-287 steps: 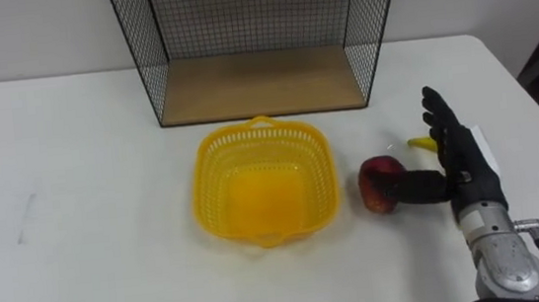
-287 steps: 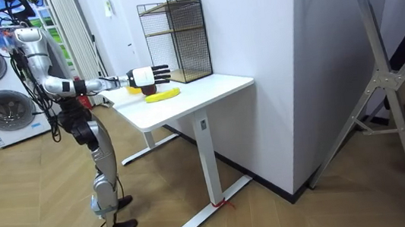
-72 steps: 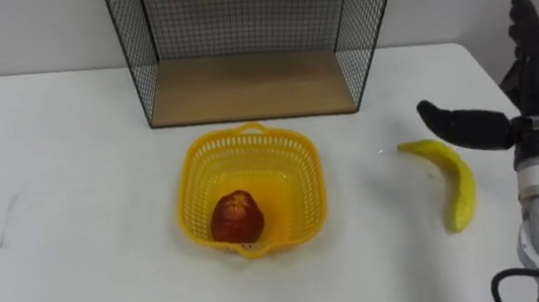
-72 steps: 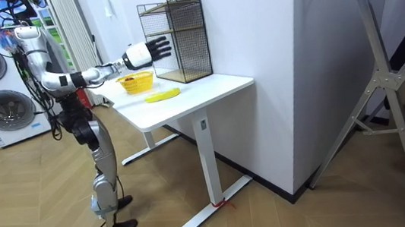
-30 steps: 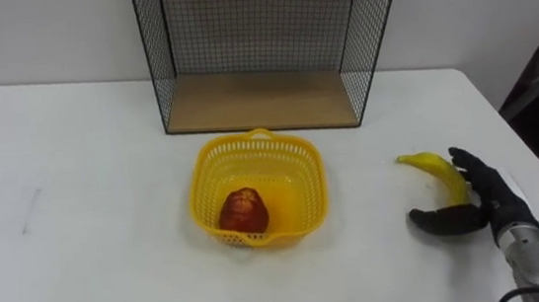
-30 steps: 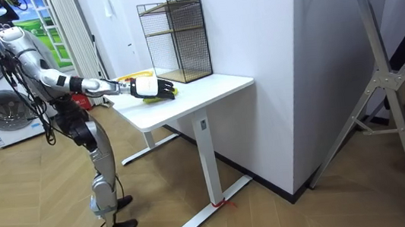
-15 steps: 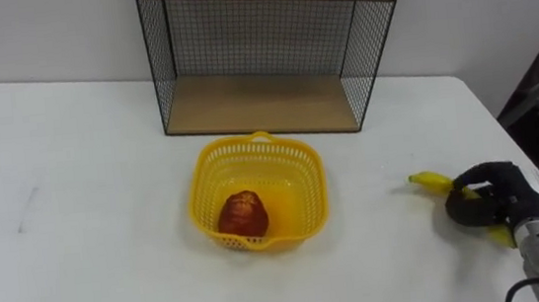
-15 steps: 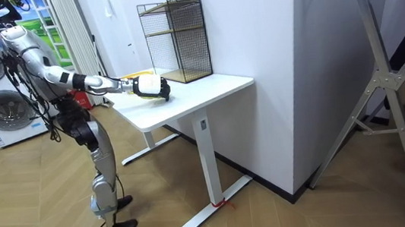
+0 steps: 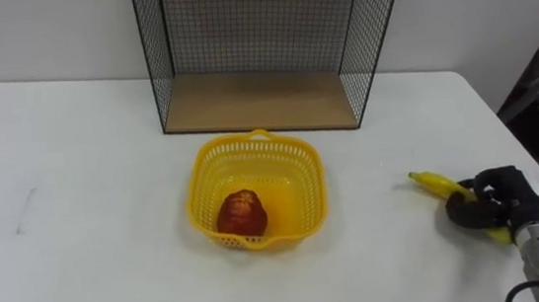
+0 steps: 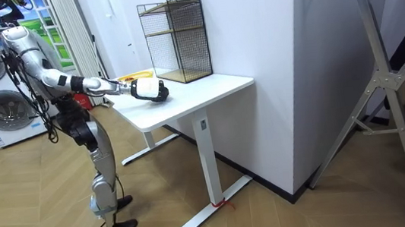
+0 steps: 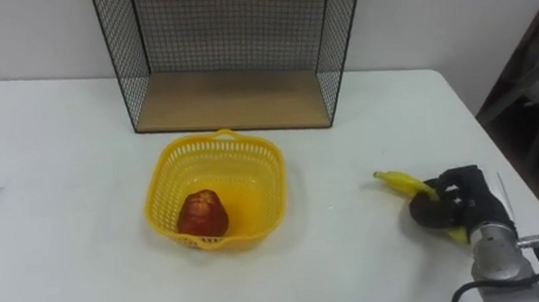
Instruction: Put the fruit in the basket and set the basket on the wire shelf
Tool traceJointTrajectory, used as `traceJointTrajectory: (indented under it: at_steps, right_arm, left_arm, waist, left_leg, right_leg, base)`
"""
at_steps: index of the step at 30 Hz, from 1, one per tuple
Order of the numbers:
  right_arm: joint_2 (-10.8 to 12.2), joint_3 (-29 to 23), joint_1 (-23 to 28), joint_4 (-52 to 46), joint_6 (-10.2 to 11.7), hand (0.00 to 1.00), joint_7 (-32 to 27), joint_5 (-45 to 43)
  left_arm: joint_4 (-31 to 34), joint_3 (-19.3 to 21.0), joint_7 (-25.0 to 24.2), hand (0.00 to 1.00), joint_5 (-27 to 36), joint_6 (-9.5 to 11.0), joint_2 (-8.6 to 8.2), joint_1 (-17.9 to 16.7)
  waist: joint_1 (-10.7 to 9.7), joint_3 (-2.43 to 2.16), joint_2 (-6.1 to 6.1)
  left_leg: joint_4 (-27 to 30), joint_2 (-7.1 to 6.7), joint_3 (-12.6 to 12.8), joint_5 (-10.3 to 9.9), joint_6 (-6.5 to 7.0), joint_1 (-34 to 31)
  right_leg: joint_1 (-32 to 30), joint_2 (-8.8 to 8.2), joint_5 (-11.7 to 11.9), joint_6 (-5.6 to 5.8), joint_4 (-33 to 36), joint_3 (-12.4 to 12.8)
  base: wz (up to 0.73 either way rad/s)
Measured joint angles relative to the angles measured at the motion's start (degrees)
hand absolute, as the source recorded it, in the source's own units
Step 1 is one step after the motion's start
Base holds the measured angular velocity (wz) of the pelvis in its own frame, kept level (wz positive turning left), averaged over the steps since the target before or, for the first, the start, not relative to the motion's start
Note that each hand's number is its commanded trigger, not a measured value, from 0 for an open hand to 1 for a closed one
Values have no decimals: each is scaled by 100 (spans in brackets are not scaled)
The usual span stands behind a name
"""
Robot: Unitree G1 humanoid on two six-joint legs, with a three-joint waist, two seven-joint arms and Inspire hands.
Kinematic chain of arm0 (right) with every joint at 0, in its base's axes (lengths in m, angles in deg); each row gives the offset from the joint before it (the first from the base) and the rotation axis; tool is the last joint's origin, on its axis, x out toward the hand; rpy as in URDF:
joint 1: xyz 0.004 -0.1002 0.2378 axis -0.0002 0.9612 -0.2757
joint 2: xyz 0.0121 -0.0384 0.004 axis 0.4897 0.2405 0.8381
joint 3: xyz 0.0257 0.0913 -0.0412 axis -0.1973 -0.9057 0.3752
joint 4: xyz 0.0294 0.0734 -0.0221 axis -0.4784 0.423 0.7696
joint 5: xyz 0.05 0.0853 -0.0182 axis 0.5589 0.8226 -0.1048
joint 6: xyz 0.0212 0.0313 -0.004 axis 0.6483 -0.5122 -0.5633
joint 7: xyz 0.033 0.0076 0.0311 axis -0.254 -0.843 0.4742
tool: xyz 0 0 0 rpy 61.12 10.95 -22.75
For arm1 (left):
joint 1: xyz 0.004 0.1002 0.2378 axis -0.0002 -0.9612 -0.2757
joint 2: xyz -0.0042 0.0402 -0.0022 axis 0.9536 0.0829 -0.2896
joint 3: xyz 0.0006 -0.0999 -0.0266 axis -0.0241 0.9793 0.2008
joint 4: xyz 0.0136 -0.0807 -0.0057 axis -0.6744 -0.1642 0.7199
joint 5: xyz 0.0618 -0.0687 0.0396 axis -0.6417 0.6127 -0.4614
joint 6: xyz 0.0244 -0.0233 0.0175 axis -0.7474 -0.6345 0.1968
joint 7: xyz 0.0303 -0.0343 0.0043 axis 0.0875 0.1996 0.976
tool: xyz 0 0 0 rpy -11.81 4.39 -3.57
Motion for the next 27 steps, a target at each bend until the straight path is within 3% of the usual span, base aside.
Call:
traceJointTrajectory:
  at_steps: [1,2,7,11,20,27]
  right_arm:
    - [33,-5,119,-336,-95,100,16,75]
    - [47,51,197,-643,-188,100,119,234]
    - [179,447,435,-1459,-235,100,416,807]
    - [216,602,434,-2233,-242,100,579,971]
    - [209,826,421,-3765,-215,100,602,1420]
    - [211,960,421,-4204,-196,100,891,1421]
  left_arm:
    - [0,1,-12,0,-1,3,-5,9]
    - [-2,0,-46,0,-1,5,-5,12]
    - [-4,1,-100,0,-2,17,-35,47]
    - [14,-1,-98,0,-10,84,-65,64]
    - [46,-169,-77,0,-1,174,-99,35]
    - [55,-222,-127,0,-3,169,-178,12]
  waist:
    - [8,0,36]
    - [10,29,79]
    - [14,64,158]
    - [28,50,204]
    - [147,50,187]
    - [168,34,218]
  left_leg:
    - [-16,2,23,2,0,-10]
    - [-33,6,70,3,-1,-8]
    - [-100,4,147,13,-4,8]
    - [-113,1,154,22,7,-9]
    - [-95,4,142,21,8,-126]
    - [-75,-1,117,21,9,-123]
  right_leg:
    - [-39,1,0,0,14,43]
    - [-58,9,0,0,19,85]
    - [-72,5,0,0,16,195]
    - [-141,-4,1,2,25,240]
    - [-201,-2,2,3,7,241]
    - [-227,-4,10,13,11,190]
  base:
    - [-13]
    - [-16]
    - [-9]
    - [-1]
    - [0]
    - [1]
